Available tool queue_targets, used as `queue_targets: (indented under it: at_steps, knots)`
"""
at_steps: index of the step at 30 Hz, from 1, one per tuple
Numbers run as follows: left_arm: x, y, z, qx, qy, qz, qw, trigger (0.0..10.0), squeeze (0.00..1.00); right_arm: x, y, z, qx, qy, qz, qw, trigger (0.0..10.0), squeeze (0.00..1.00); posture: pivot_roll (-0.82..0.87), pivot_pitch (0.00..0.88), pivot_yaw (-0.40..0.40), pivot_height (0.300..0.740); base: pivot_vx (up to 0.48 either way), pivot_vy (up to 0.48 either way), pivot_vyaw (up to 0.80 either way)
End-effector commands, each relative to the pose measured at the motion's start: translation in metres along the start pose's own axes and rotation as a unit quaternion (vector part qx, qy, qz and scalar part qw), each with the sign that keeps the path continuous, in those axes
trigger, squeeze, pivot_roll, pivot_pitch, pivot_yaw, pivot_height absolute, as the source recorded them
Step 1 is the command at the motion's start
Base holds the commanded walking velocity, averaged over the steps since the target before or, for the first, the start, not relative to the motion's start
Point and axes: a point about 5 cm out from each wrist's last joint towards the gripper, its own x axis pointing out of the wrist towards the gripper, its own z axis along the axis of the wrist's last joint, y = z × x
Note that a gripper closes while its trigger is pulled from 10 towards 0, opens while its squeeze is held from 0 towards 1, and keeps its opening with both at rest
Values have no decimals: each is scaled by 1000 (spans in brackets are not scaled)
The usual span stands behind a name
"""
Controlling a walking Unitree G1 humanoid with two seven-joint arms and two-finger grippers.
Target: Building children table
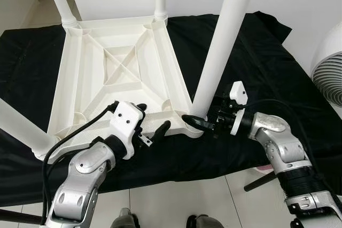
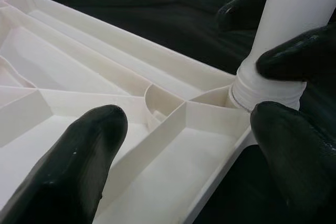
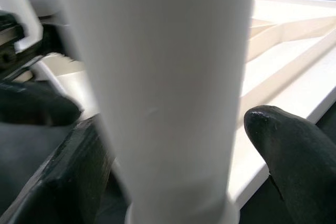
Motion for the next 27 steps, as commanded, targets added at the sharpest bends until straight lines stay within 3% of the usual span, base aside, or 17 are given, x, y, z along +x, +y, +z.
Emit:
queue_targets:
  at_steps: [1, 2, 3, 9, 10, 11, 21, 24, 25, 26, 27]
  knots:
    - [-1, -5, 2, 15, 1, -10, 1000, 10000, 349, 8, 2, -2, -5, 2, 4, 1000, 10000, 0, 2, 102, 7, 740, 0, 0, 0]
    - [-1, -5, 2, 15, 1, -10, 1000, 10000, 349, 8, 2, -2, -5, 2, 4, 1000, 10000, 0, 2, 102, 7, 740, 0, 0, 0]
    - [-2, -7, 2, 18, 1, -15, 1000, 10000, 0, 13, 2, -3, -5, 2, -1, 1000, 10000, 0, 4, 101, 3, 740, 0, 0, 0]
    - [-3, -10, 1, 17, 3, -22, 1000, 10000, 0, 17, 0, -3, -5, -2, -14, 1000, 10000, 0, 1, 98, 0, 740, 0, 0, 0]
    - [-3, -11, 0, 17, 5, -23, 1000, 10000, 0, 17, -1, -4, -3, -3, -22, 1000, 9294, 0, 0, 99, -2, 740, 0, 0, 0]
    - [-3, -10, 0, 17, 5, -22, 1000, 10000, 0, 17, -2, -4, 5, -3, -29, 1000, 0, 0, -3, 97, -4, 740, 0, 0, 0]
    - [-3, -6, 0, 24, 4, -18, 1000, 10000, 0, 15, -1, -6, 19, -2, -60, 998, 0, 0, -10, 96, -4, 740, 0, 0, 0]
    - [-2, -6, 0, 24, 3, -18, 1000, 10000, 0, 15, -1, -8, 17, 4, -83, 996, 0, 0, -18, 93, -2, 740, 0, 0, 0]
    - [1, -7, 0, 28, 3, -18, 999, 10000, 0, 17, 0, -12, 19, 14, -117, 993, 0, 0, -23, 90, -1, 740, 0, 0, 0]
    - [3, -8, 0, 29, 1, -19, 999, 10000, 0, 18, 1, -15, 23, 26, -161, 986, 431, 0, -29, 87, 2, 740, 0, 0, 0]
    - [4, -10, 0, 29, 0, -20, 999, 10000, 0, 20, 3, -17, 33, 31, -197, 979, 3765, 0, -29, 87, 2, 740, 0, 0, 0]
